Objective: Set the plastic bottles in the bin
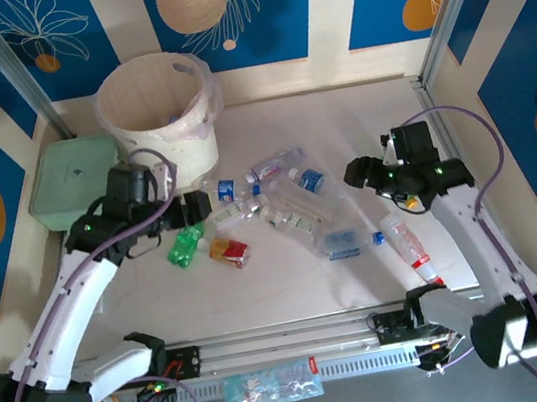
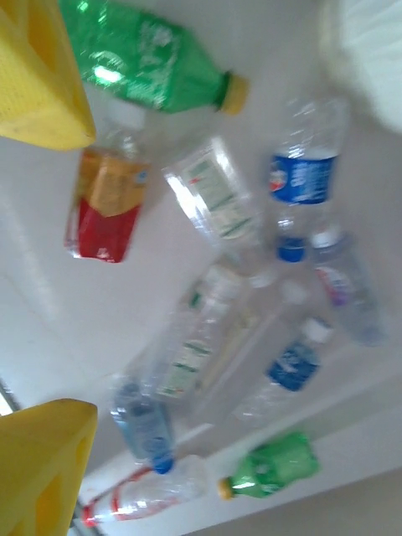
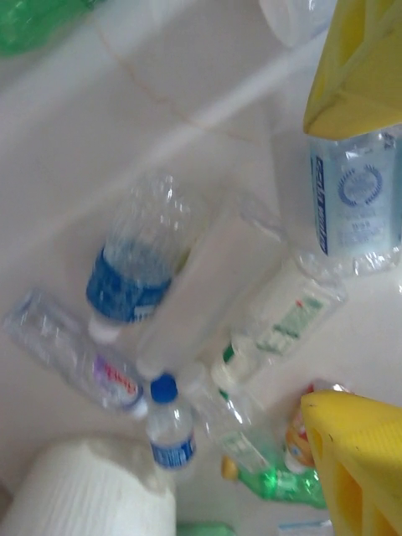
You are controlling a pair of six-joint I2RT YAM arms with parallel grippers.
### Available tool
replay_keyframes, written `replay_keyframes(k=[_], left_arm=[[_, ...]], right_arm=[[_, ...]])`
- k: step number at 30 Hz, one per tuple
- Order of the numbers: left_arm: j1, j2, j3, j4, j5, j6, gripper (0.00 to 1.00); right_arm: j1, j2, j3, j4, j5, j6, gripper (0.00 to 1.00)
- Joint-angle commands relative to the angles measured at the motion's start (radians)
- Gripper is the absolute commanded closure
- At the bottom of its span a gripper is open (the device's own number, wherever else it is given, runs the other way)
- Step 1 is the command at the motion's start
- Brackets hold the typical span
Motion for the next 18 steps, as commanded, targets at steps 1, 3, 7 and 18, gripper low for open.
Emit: replay_keyframes(k=[1,3,7,18], left_arm=[[-0.013,-0.039,-0.084,0.14,0.138,0.016,0.22],[-0.022,-0.043,-0.126,0.183,0.154,0.011,0.23],[-0.041,-0.02,-0.164,0.211,0.179,0.041,0.23],[-0.053,-0.013,-0.21,0.243,0.172,0.068,0.22]], right_arm=[[-0.027,0.096,0.029,0.042,0.007,-0.001,0.21],[-0.041,0.171,0.058,0.038,0.084,-0.014,0.2],[-0.057,0.351,0.176,-0.013,0.229,-0.084,0.15],[-0.083,0.776,0.538,-0.233,0.449,-0.288,0.1]])
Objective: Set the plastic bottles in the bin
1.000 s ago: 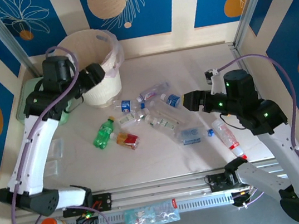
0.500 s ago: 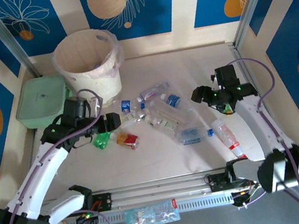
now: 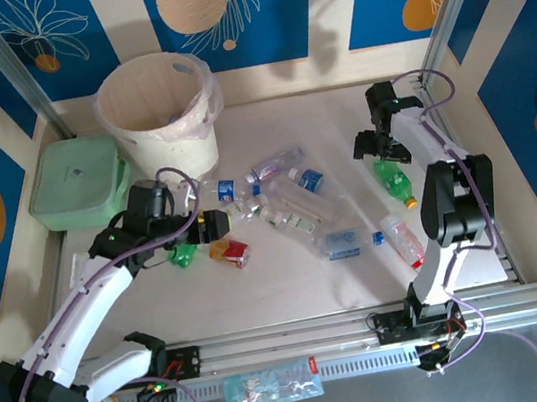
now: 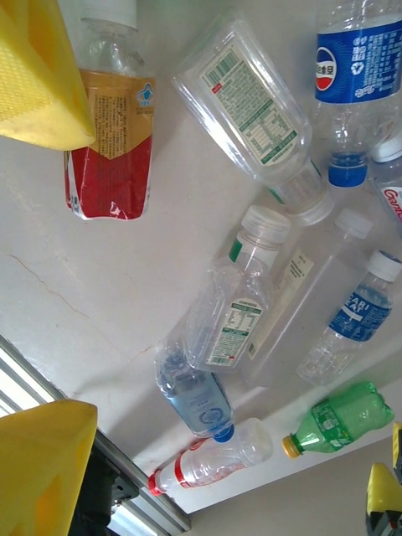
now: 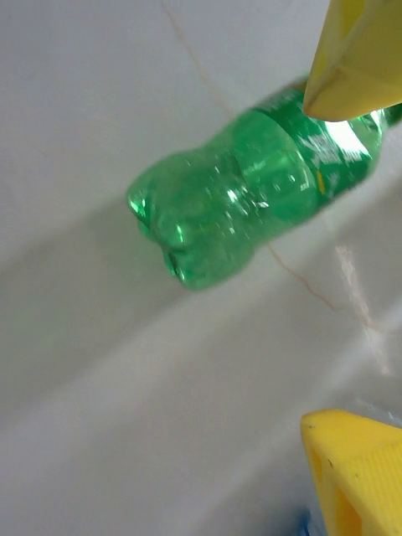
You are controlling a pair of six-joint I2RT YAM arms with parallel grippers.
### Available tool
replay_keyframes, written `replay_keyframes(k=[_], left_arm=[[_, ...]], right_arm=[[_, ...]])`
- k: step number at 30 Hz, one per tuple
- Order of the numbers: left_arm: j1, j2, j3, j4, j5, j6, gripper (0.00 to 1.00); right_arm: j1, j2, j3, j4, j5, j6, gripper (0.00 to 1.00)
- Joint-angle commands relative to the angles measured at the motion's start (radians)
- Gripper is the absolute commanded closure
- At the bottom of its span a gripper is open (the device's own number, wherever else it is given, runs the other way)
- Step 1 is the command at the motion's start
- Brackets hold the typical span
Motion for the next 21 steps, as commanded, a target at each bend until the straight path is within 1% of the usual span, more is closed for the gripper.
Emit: replay_keyframes(k=[1,7,10,15,18,20,21], left_arm=[[-0.016,-0.01,-0.006,0.024,0.026,0.032,0.21],[-0.044,-0.024,-0.008,0.014,0.006,0.05,0.2],[-0.047,-0.019,-0.006,0.016,0.01,0.048,0.2],[-0.051,-0.008,-0.004,0.019,0.016,0.047,0.2],[-0.053,-0.004,-0.003,0.019,0.013,0.048,0.19],[-0.054,-0.003,-0.003,0.017,0.01,0.049,0.19],[-0.053,-0.002,-0.001,0.016,0.007,0.05,0.19]], right_arm=[[0.004,0.077,0.087,-0.128,0.051,-0.08,0.1],[0.018,0.218,0.162,-0.21,0.146,-0.119,0.1],[0.017,0.256,0.161,-0.216,0.192,-0.121,0.09],[0.012,0.278,0.126,-0.191,0.22,-0.139,0.1],[0.002,0.29,0.113,-0.178,0.232,-0.139,0.13],[-0.002,0.293,0.106,-0.166,0.242,-0.139,0.17],[-0.005,0.296,0.104,-0.159,0.247,-0.14,0.21]])
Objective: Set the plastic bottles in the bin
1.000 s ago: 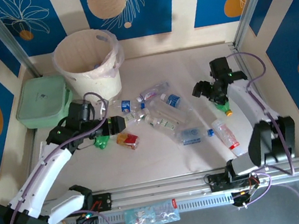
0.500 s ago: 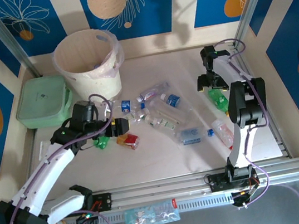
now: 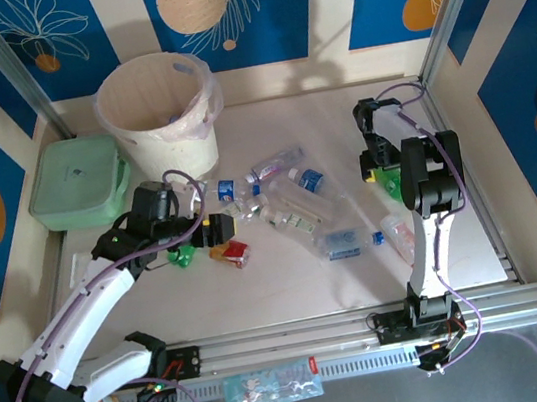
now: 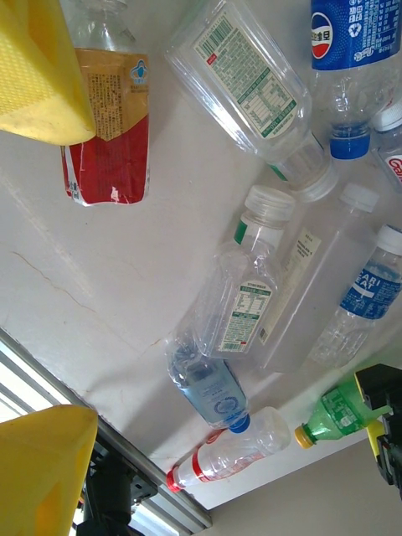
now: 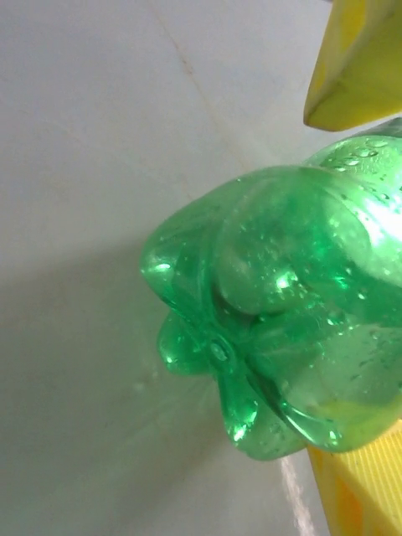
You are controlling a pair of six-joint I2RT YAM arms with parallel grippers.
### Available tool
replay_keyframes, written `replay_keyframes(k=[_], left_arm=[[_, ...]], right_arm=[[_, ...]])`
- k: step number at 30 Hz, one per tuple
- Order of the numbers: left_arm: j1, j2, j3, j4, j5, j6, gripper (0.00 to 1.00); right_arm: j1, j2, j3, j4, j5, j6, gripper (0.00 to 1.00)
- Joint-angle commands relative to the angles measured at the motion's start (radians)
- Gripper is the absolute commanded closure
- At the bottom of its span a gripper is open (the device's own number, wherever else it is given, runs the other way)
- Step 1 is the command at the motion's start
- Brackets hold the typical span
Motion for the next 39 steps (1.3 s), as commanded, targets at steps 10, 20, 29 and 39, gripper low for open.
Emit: replay_keyframes(k=[10,20,29,39], left_arm=[[-0.01,0.016,0.005,0.004,-0.007,0.027,0.19],[-0.01,0.014,0.005,0.002,-0.023,0.03,0.18],[-0.01,-0.005,-0.015,0.045,-0.022,0.018,0.18],[-0.044,-0.049,0.037,0.095,-0.072,-0.028,0.15]], right_arm=[[-0.01,0.062,0.005,0.028,0.121,-0.003,0.41],[0.008,0.014,0.036,0.034,0.152,0.011,0.51],[0.078,-0.172,0.091,0.064,0.14,0.031,0.51],[0.21,-0.426,0.041,0.096,-0.136,0.149,0.52]])
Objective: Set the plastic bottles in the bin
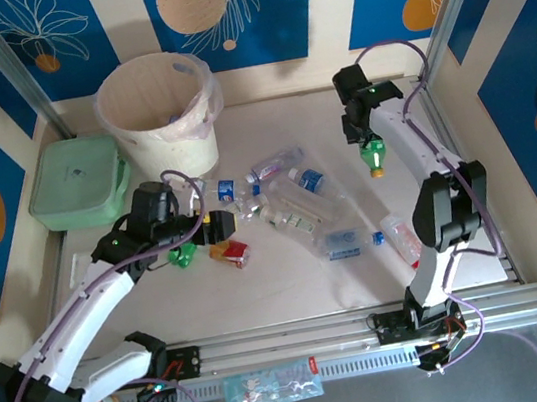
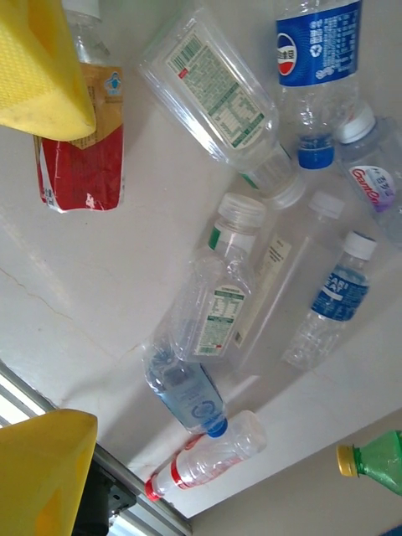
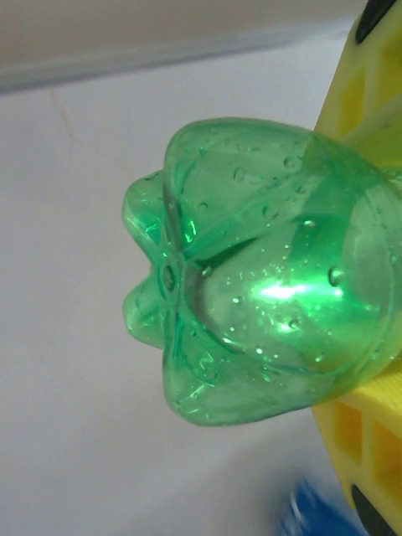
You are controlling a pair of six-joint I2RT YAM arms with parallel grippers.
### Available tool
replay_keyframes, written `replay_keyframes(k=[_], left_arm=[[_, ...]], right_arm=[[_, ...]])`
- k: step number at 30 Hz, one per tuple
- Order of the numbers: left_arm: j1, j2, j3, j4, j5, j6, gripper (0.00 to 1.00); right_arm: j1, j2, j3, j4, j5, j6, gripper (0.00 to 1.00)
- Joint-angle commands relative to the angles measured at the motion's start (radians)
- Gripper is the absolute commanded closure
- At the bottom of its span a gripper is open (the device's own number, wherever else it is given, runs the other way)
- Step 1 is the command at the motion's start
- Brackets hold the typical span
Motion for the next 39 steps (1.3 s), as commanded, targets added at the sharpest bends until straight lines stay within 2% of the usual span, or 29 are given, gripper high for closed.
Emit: replay_keyframes(k=[1,4,6,9,14,17,22,30,36,39], left_arm=[[-0.026,-0.029,0.055,0.046,-0.012,-0.014,0.14],[-0.029,-0.023,0.058,0.094,0.005,-0.029,0.07],[-0.028,0.003,0.069,0.122,0.043,-0.041,0.07],[-0.032,0.05,0.086,0.204,0.161,-0.072,0.07],[-0.042,0.128,0.136,0.325,0.282,-0.155,0.06],[-0.058,0.177,0.191,0.346,0.363,-0.167,0.05],[-0.068,0.208,0.204,0.418,0.458,-0.204,0.05],[-0.079,0.254,0.202,0.553,0.572,-0.302,0.06],[-0.082,0.279,0.155,0.832,0.642,-0.491,0.12],[-0.081,0.297,0.132,0.979,0.667,-0.59,0.21]], right_arm=[[0.031,-0.117,-0.035,0.016,-0.186,0.089,0.52],[0.058,-0.222,-0.1,0.069,-0.357,0.149,0.53],[0.07,-0.291,-0.152,0.13,-0.505,0.19,0.53],[0.092,-0.369,-0.207,0.196,-0.645,0.24,0.52],[0.114,-0.473,-0.316,0.346,-0.907,0.366,0.52],[0.143,-0.509,-0.37,0.449,-1.017,0.448,0.52],[0.208,-0.521,-0.405,0.563,-1.091,0.537,0.52],[0.252,-0.519,-0.421,0.707,-1.194,0.634,0.51],[0.261,-0.551,-0.493,0.829,-1.211,0.686,0.51],[0.263,-0.571,-0.553,0.931,-1.231,0.731,0.51]])
